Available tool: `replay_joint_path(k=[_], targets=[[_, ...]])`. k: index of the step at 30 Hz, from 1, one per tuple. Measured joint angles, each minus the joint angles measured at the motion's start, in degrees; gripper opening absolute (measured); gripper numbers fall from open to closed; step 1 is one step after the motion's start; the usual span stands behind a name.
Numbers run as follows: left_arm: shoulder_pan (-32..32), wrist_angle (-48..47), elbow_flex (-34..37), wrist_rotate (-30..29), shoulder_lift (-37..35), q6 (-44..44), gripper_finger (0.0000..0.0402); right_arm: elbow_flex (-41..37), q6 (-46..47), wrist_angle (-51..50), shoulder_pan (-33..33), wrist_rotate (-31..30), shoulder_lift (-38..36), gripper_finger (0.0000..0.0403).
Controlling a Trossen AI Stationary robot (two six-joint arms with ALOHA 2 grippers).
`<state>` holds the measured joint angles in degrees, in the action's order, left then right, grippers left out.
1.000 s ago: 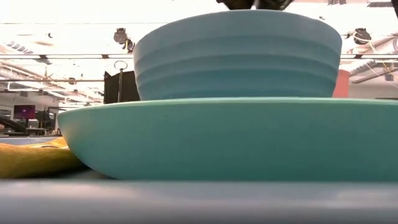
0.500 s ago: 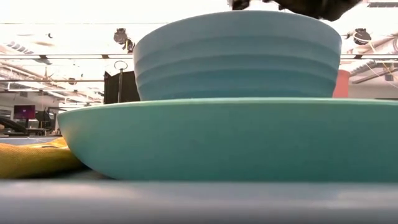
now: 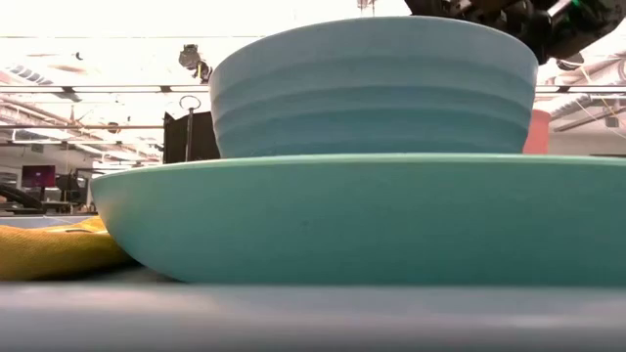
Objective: Set up tray
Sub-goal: Put the yellow knife on the yellow napkin to the right of the orange spoon
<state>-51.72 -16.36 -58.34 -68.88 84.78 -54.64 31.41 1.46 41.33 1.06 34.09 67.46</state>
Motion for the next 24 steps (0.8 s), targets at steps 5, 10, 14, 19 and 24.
replay_joint_path(k=[5, 10, 14, 19, 24], targets=[[0.38, 4.51, 5.19, 1.42, 0.41, -2.29, 0.0055, -1.37, 0.02, 0.74, -0.02, -0.98, 0.00, 0.0156], [0.10, 16.39, 14.28, 1.32, 0.43, -4.43, 0.0055, -1.46, -0.23, 0.83, -0.02, -1.38, 0.00, 0.0155], [-0.18, 26.24, 19.78, 3.05, 0.53, 3.90, 0.0055, -1.47, -0.57, 0.95, -0.02, -1.37, 0.00, 0.0155], [0.06, 30.98, 23.51, 2.31, 0.86, 9.09, 0.0055, -1.46, -0.59, 0.91, -0.02, -1.38, 0.00, 0.0155], [1.19, 31.49, 24.85, 1.36, 0.86, 4.49, 0.0055, -1.47, -0.59, 0.78, -0.02, -1.36, 0.00, 0.0155]])
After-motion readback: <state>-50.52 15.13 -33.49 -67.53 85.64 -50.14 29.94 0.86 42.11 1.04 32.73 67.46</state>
